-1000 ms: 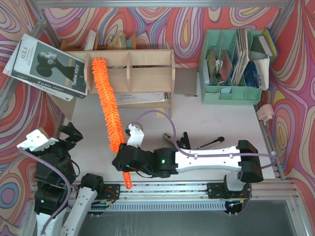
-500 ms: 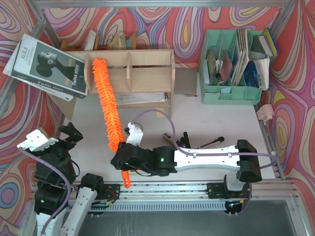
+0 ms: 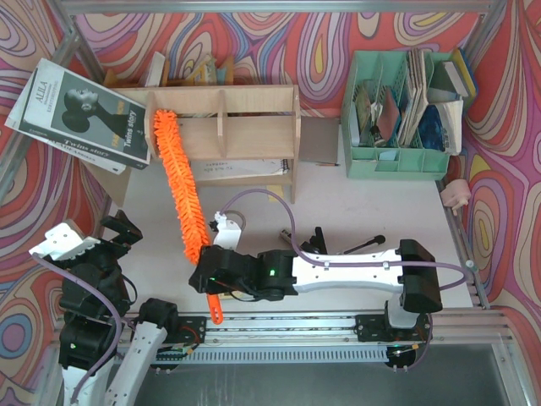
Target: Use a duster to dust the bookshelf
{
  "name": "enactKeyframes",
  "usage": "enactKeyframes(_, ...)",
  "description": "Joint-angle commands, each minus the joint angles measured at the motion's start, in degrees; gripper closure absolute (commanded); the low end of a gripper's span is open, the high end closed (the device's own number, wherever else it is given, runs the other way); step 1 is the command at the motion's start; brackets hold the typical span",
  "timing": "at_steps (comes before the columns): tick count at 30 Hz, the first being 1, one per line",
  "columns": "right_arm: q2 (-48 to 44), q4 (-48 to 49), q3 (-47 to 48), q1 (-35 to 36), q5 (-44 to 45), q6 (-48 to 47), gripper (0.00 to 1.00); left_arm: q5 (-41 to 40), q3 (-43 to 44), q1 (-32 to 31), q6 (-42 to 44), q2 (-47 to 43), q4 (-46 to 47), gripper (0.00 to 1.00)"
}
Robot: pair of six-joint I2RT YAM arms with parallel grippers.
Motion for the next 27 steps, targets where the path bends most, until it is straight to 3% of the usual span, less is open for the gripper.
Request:
enactKeyframes(1, -1.66, 0.44, -0.71, -1.12, 0.42, 0.82, 1.00, 0.30, 0.82, 0.34, 0.01, 0.45, -0.23, 0.02)
enactKeyframes(14, -7.80, 13.33, -6.96, -0.34, 1.63, -5.77, 1.00, 0.10, 0.86, 0.31, 0.01, 0.53, -0.21, 0.02)
enactKeyframes(27, -1.02, 5.05, -1.03, -0.45, -3.94, -2.84, 1.00, 0.09, 0.85, 0.34, -0.01, 0.85, -0.30, 0.02)
